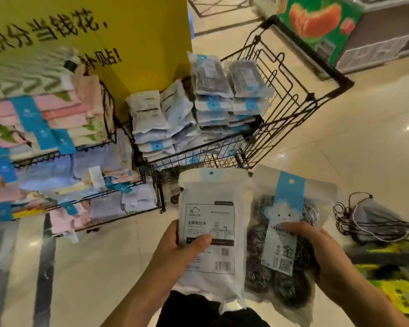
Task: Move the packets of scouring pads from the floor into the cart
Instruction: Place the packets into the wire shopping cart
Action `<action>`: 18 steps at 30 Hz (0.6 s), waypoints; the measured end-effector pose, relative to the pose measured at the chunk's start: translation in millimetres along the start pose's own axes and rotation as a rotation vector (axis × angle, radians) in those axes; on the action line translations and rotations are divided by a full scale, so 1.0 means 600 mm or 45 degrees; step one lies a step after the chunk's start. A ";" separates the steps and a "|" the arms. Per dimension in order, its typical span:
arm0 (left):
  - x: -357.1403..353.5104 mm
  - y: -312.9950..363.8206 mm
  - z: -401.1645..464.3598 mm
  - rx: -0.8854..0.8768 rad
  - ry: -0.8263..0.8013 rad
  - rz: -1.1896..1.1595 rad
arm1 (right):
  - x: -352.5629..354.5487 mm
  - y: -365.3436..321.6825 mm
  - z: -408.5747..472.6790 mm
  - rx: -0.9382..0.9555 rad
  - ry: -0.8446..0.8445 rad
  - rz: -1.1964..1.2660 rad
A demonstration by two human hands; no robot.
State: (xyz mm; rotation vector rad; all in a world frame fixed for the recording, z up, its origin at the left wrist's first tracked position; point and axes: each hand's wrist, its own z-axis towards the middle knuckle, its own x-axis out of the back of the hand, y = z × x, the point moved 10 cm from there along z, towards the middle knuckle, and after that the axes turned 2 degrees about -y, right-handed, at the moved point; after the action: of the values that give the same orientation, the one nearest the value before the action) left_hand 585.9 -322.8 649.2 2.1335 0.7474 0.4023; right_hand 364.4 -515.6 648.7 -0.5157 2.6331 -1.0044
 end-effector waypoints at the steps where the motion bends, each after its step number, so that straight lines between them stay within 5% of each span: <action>1: 0.012 0.003 0.017 0.012 0.035 -0.016 | -0.010 -0.012 0.019 -0.017 -0.002 -0.012; 18: 0.185 0.209 0.279 -0.007 0.383 -0.150 | -0.269 -0.255 0.310 -0.063 -0.272 -0.210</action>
State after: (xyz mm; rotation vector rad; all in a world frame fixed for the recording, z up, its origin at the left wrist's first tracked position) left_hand 804.2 -414.0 649.1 2.0347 1.0342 0.6699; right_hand 614.0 -662.6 639.7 -0.8152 2.4619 -0.8773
